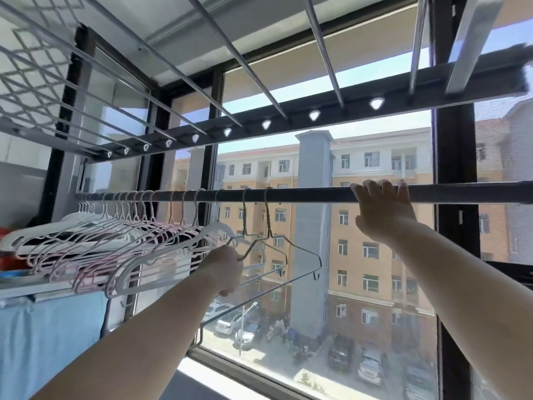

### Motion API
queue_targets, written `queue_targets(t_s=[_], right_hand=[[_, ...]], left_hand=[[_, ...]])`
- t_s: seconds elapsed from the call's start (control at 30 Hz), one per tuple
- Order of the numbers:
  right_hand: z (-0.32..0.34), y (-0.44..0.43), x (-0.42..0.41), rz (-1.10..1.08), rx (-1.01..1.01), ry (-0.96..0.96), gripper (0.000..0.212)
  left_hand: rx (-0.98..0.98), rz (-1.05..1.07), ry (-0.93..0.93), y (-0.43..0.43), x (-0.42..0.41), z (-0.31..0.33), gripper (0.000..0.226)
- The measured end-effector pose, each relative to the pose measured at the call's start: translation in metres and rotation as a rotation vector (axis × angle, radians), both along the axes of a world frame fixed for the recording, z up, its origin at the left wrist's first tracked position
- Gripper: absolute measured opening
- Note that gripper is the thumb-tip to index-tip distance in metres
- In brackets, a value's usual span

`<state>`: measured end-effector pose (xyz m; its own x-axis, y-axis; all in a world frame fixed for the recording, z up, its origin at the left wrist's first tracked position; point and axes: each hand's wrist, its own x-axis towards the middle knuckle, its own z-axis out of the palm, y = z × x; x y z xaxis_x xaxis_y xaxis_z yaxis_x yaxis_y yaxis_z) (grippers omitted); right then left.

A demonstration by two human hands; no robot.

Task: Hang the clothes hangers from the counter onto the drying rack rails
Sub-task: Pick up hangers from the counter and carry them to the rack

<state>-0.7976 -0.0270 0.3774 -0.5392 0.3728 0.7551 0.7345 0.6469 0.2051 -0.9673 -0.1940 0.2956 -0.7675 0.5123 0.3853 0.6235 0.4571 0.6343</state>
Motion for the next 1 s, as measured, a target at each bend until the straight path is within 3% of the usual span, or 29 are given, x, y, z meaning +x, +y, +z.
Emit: queue_targets(t_s=[0.1,0.2,0.3,0.4,0.63,0.7,0.87,0.97,1.0], right_hand=[[-0.001,-0.001,0.002,-0.001,0.001,0.0,0.058],[-0.003,-0.002,0.004,0.037,-0.013,0.032,0.059],[-0.009,-0.005,0.009,0.078,0.006,0.121,0.058],[-0.019,-0.009,0.018,0.064,0.07,0.157,0.053],[-0.061,-0.019,0.057,0.109,0.216,0.196,0.033],[-0.08,-0.023,0.077,0.098,0.128,0.126,0.028],[-0.133,-0.02,0.157,0.078,0.078,0.164,0.024],[-0.161,-0.011,0.228,-0.058,-0.148,0.184,0.007],[-0.169,-0.005,0.254,-0.138,-0.229,0.181,0.012]], left_hand=[[-0.007,-0.008,0.044,-0.003,0.007,0.002,0.029],[-0.009,0.022,0.229,-0.007,0.017,0.006,0.028],[0.146,-0.016,0.43,-0.011,0.029,0.013,0.027],[0.209,-0.113,0.514,-0.013,0.046,0.012,0.024],[0.173,-0.395,0.414,0.003,0.094,-0.022,0.018],[0.161,-0.471,0.365,0.011,0.111,-0.035,0.018],[0.105,-0.61,0.322,0.044,0.168,-0.064,0.019],[0.022,-0.673,0.331,0.064,0.221,-0.087,0.02],[0.007,-0.691,0.332,0.072,0.241,-0.094,0.02]])
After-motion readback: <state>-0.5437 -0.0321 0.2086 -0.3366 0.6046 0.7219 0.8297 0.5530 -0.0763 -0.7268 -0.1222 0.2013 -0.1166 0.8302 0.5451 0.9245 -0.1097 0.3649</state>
